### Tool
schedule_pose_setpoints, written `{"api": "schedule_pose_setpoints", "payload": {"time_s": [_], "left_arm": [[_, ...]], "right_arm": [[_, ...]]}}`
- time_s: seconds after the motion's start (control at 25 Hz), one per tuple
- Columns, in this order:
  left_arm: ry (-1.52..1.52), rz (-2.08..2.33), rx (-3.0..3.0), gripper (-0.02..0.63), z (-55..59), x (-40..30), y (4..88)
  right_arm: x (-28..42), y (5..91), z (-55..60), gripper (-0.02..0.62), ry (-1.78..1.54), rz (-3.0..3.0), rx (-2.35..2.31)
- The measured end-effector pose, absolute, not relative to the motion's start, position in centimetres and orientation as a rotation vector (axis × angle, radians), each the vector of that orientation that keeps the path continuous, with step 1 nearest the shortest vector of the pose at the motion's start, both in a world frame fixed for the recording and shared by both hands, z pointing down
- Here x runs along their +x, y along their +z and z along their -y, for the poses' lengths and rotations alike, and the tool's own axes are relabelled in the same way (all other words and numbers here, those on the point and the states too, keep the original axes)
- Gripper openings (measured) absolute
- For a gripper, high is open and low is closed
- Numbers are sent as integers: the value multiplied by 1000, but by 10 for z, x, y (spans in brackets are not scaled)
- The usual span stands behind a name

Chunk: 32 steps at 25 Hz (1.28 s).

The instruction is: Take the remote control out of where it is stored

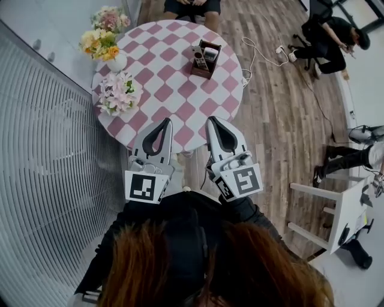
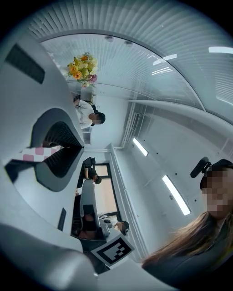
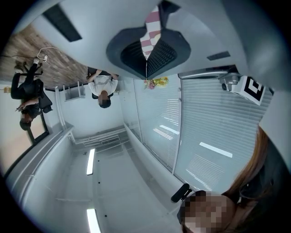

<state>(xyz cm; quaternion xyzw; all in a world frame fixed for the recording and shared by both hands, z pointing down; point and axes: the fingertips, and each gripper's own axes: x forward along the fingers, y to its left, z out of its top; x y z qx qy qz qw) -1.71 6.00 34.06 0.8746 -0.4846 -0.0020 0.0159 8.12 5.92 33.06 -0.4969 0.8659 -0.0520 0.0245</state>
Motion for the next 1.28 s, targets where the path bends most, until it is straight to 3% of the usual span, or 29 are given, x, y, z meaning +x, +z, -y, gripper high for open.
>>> {"api": "schedule_pose_setpoints", "payload": {"time_s": [0.56, 1.28], "left_arm": [[-5, 1355, 2788, 9, 47, -36, 345], [-23, 1418, 2718, 9, 80, -39, 350]], "right_arm": [[63, 337, 40, 15, -168, -2608, -1688], [69, 356, 90, 15, -212, -2655, -1725]]}}
